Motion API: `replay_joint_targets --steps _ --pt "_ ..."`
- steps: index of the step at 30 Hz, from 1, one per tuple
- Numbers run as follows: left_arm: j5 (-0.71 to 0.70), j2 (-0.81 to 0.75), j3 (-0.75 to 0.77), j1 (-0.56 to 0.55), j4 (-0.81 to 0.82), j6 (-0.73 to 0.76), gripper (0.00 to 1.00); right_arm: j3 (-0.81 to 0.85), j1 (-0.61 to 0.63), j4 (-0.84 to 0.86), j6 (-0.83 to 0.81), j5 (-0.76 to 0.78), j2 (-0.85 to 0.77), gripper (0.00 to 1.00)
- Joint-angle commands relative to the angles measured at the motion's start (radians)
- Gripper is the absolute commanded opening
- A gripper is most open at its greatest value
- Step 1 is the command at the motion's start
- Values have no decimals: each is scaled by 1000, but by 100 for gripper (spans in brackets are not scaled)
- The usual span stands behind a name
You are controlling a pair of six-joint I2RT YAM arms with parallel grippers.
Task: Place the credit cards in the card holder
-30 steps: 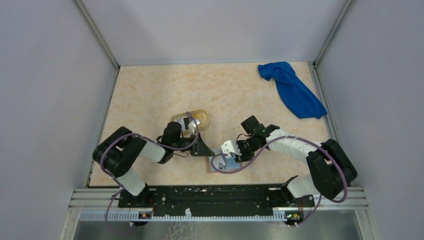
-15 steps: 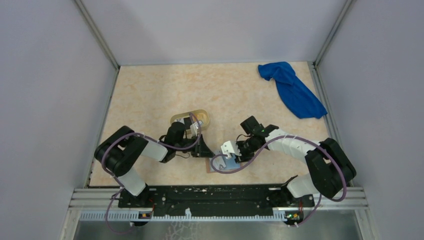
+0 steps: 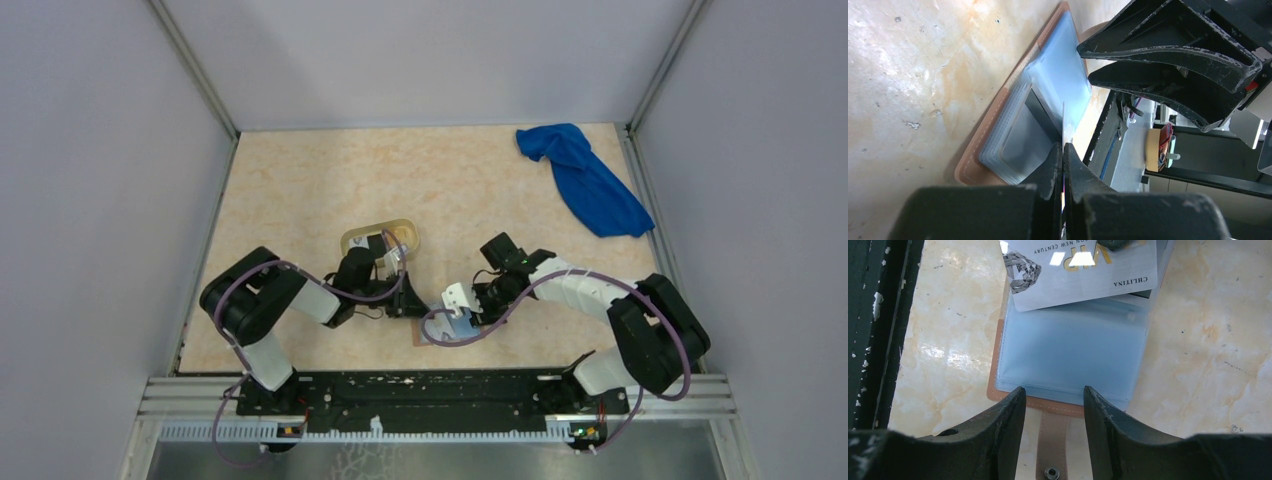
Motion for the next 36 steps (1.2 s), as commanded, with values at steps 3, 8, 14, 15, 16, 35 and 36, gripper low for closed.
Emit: replay_joint_targets --steps 3,8,14,15,16,35,36 --pt "-13 39 24 -19 53 -20 0 20 17 -9 -15 -12 5 46" --pt "-13 61 37 -27 64 -29 0 20 17 -11 -16 -14 5 46" --pt "-12 78 62 -31 39 -30 0 21 17 -12 -15 -19 3 46" --pt "-12 80 68 -31 30 -29 0 21 18 -12 -14 -19 2 46" --pt "-13 82 71 -31 21 -28 0 21 19 -13 -14 -19 1 46" --pt "-64 63 179 -32 -353 10 1 21 26 -9 -15 -25 -2 46" --pt "-67 63 186 -32 -370 14 2 21 26 -9 -15 -24 -2 46"
